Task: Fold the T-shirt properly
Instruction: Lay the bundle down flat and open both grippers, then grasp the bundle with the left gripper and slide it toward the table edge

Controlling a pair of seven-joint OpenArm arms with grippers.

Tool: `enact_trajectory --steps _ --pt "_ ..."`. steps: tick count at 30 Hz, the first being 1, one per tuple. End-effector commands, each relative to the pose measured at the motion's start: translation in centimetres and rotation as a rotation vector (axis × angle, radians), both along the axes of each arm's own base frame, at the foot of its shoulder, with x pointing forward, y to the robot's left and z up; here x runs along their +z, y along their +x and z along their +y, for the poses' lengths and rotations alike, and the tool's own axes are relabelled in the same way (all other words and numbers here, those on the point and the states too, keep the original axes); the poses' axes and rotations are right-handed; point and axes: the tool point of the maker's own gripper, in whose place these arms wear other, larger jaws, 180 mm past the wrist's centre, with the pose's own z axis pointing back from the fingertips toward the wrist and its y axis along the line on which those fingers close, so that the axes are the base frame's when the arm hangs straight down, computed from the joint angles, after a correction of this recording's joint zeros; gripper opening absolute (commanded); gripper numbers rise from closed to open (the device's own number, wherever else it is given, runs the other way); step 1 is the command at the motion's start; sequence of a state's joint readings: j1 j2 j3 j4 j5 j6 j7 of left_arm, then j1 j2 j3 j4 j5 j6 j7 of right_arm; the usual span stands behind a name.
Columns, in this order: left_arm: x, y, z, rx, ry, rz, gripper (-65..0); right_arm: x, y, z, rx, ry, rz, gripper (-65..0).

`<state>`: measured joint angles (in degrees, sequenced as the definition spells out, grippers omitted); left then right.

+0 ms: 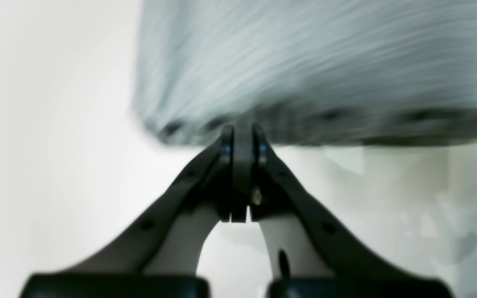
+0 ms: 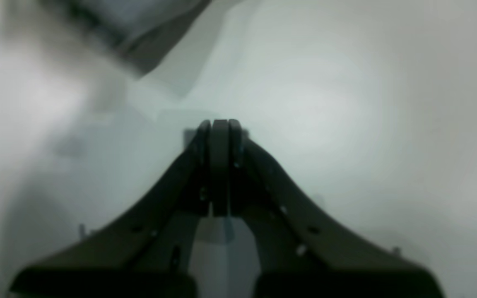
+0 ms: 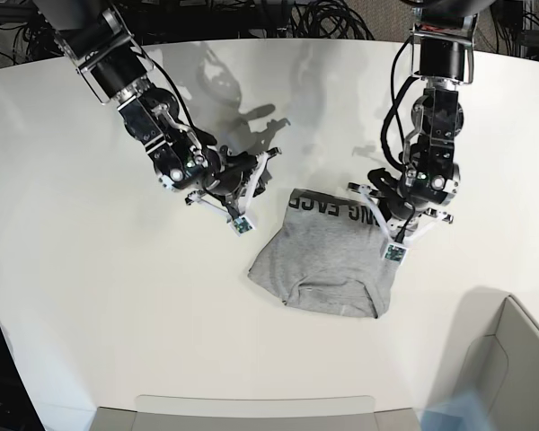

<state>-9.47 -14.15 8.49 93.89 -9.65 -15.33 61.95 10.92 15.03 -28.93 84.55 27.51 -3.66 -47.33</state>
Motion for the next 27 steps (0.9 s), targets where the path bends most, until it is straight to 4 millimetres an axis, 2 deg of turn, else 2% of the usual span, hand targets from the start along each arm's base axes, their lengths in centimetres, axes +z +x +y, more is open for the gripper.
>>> enact_trajectory --steps 1,3,6,9,12,15,18,23,25,27 --pt "3.4 1.6 -0.4 -0.012 -0.009 -0.112 -65.0 2.7 2.1 -1.1 -0.051 0.031 -0.091 -65.0" --pt "4.8 1.5 -2.1 -0.030 -0.048 -0.167 -65.0 3.8 2.0 -2.7 -0.118 0.068 -0.113 -65.0" --pt "6.1 2.4 -4.5 -0.043 -0.128 -0.257 -65.0 4.8 1.9 -5.9 -0.230 0.098 -0.137 -65.0" --pt "3.4 3.0 -6.3 -0.056 -0.174 -0.230 -65.0 4.8 1.0 -8.3 -0.279 0.084 -0.139 -65.0" --pt "2.1 4.6 -7.1 -0.077 -0.178 -0.221 -65.0 4.3 -0.4 -9.6 -0.276 0.050 -0.127 -65.0" --pt "-0.1 5.0 -7.1 -0.064 -0.196 -0.216 -65.0 3.5 -1.8 -10.4 -0.270 0.022 -0.105 -65.0" --pt "-1.4 5.4 -6.9 -0.047 -0.220 -0.245 -65.0 3.0 -2.6 -10.9 -0.280 0.016 -0.089 -65.0" --pt "-4.8 6.0 -5.7 -0.015 -0.208 -0.172 -65.0 3.0 -2.6 -11.4 -0.302 0.019 -0.088 -65.0" --pt "-6.7 5.5 -5.2 0.001 -0.199 -0.120 -65.0 3.0 -2.6 -11.5 -0.302 0.018 -0.089 -65.0" --pt "-7.3 5.4 -4.0 0.041 -0.207 -0.117 -65.0 3.0 -2.6 -11.5 -0.302 0.016 -0.089 -65.0"
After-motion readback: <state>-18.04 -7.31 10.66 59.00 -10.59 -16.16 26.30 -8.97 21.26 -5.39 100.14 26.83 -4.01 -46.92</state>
